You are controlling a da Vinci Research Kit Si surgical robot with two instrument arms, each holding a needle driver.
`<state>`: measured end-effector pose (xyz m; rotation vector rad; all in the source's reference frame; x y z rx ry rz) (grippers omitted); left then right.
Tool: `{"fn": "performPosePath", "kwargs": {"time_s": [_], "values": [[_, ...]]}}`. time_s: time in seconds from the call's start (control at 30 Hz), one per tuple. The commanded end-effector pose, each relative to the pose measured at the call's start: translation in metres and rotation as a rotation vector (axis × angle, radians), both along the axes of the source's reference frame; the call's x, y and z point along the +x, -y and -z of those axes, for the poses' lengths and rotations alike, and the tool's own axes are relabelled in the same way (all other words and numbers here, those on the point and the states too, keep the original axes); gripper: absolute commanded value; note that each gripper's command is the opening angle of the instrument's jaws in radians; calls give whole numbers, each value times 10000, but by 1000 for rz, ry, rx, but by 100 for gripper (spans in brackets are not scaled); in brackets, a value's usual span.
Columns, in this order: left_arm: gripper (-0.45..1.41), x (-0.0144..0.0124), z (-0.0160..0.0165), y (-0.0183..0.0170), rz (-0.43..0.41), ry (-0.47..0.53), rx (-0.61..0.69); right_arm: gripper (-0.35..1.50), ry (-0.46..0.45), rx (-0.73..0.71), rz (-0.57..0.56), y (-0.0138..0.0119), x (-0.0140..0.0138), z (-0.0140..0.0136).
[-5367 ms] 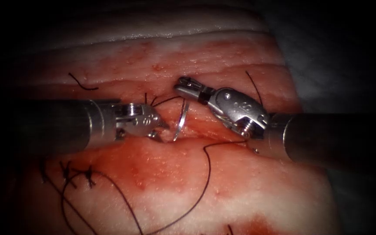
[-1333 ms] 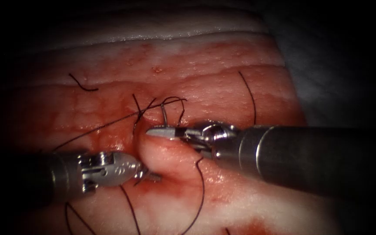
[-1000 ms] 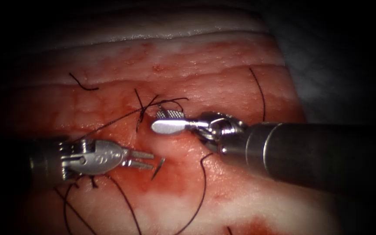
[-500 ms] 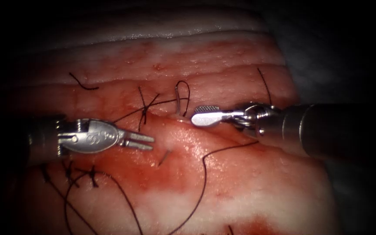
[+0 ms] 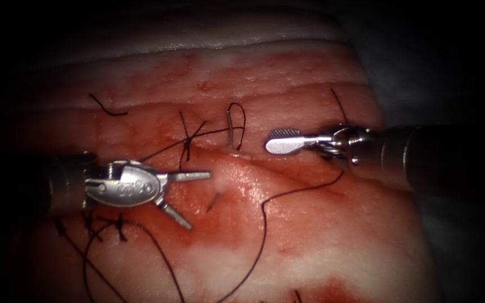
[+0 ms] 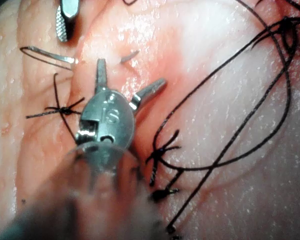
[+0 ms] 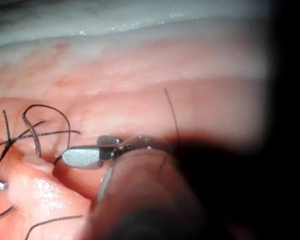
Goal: Wound Closure
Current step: Use the left gripper to rotate the needle through the tissue.
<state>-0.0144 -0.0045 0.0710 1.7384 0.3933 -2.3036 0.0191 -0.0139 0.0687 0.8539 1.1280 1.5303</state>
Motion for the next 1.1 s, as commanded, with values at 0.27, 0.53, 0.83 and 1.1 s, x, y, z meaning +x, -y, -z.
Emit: {"fn": "performPosePath", "kwargs": {"time_s": [0.27,0.53,0.83,1.1], "values": [[46,-23,-5,-2,-7,45,-4,91,20,0,-34,-12,-9,-9],[-45,-38,-17,-12,19,89,-12,84,17,-1,-39,-12,-9,-9],[-45,-26,-15,-21,23,48,320,69,18,0,-41,-11,-8,-6],[-45,-23,9,-27,-74,-2,783,62,20,0,-46,-8,-1,-4]]}}
